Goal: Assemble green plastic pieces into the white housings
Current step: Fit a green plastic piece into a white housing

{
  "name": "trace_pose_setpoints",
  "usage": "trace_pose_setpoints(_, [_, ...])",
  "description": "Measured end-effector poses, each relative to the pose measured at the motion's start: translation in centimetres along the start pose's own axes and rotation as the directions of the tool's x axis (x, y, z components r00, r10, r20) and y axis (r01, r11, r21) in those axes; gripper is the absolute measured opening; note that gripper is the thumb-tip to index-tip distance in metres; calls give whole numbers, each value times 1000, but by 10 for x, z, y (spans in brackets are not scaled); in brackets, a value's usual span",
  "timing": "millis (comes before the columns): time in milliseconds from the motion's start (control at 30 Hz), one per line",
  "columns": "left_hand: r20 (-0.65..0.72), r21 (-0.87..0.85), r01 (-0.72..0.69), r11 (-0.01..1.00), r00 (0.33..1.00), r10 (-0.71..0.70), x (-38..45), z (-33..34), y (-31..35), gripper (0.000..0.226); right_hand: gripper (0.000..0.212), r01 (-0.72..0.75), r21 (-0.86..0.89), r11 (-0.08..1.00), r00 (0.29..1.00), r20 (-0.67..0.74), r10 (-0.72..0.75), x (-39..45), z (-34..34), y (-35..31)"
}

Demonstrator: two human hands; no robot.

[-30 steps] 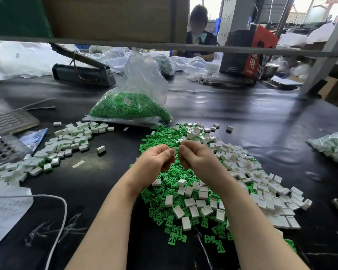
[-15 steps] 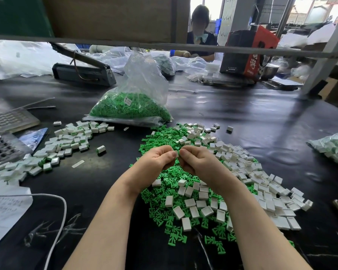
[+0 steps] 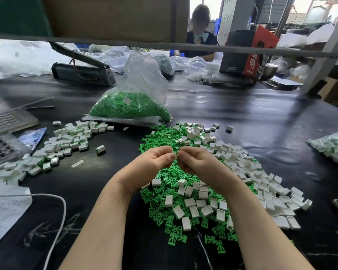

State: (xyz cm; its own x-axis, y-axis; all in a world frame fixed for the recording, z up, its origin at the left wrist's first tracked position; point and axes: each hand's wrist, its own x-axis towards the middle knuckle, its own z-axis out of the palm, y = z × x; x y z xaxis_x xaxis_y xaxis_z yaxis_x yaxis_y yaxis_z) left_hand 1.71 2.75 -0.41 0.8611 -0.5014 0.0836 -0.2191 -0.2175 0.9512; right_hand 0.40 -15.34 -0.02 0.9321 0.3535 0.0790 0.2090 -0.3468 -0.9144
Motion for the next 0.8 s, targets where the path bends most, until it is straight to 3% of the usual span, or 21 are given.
trace_pose_setpoints(400, [1,-2,29,1000,1000,-29,0,0,-3,19,31,-59,57,997,998,7,59,2,1,0])
trace_pose_setpoints(800, [34,67,51,996,998,-53,-1,-1,2,23,33,-28,-39,999,998,55,30,0,3,2])
